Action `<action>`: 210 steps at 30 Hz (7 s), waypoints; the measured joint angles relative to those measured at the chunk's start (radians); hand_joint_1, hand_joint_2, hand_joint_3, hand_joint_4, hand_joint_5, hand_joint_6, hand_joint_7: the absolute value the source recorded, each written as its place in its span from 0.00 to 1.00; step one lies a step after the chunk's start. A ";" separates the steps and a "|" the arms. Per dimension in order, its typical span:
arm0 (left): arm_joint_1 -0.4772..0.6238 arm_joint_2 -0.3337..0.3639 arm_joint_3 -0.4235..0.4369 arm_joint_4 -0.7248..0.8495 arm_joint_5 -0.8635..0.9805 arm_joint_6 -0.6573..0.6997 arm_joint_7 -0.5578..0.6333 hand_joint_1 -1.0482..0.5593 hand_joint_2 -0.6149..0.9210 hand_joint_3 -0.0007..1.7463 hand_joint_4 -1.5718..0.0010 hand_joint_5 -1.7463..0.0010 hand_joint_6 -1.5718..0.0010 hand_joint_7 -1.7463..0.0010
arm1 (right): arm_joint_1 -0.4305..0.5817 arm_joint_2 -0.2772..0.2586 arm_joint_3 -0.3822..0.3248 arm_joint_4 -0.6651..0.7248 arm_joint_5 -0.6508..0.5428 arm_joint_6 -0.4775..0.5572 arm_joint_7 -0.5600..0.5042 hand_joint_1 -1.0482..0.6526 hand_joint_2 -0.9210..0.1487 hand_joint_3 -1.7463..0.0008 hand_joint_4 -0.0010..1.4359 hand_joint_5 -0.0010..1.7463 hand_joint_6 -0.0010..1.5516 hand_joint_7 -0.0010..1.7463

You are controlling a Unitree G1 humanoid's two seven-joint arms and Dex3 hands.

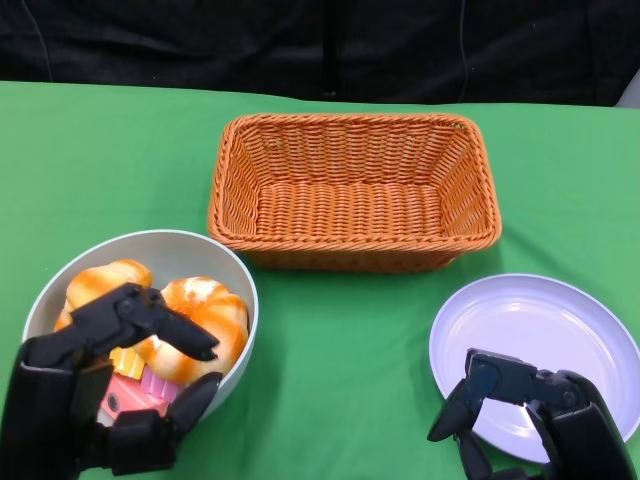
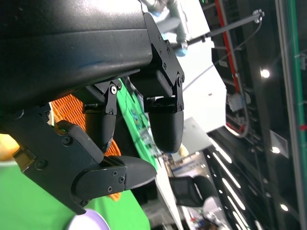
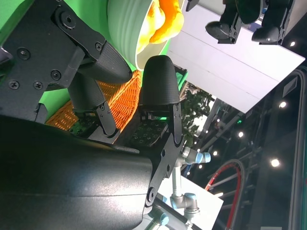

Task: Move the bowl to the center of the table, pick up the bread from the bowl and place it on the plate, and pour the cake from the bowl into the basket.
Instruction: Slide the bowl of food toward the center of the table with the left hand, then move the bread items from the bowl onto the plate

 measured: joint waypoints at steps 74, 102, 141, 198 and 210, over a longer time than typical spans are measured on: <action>-0.325 0.265 0.243 0.187 -0.209 1.405 -0.189 0.19 1.00 0.29 0.95 0.97 0.96 0.99 | 0.002 -0.022 -0.001 -0.170 -0.028 0.143 0.028 0.47 0.50 0.33 0.41 0.80 0.37 0.59; -0.266 0.138 0.132 -0.090 -0.336 1.639 -0.097 0.20 1.00 0.30 0.99 0.92 0.96 1.00 | -0.156 -0.056 0.126 -0.326 -0.355 0.584 0.059 0.31 0.00 0.93 0.08 0.81 0.07 0.57; -0.222 0.093 -0.059 -0.187 -0.324 1.604 -0.043 0.22 1.00 0.38 0.95 0.98 0.92 0.97 | -0.492 -0.054 0.342 0.151 -0.606 0.610 -0.201 0.38 0.00 0.99 0.06 0.61 0.12 0.35; -0.153 0.029 -0.083 -0.256 -0.081 1.452 0.136 0.21 1.00 0.38 0.97 0.85 0.90 0.99 | -0.316 -0.154 0.054 -0.129 -0.215 0.372 -0.258 0.56 0.71 0.02 0.70 1.00 0.52 0.93; -0.141 0.045 -0.080 -0.260 -0.081 1.439 0.116 0.20 1.00 0.37 1.00 0.79 0.90 0.99 | -0.258 -0.190 -0.111 -0.116 -0.199 0.324 -0.246 0.58 0.74 0.01 0.69 1.00 0.54 0.88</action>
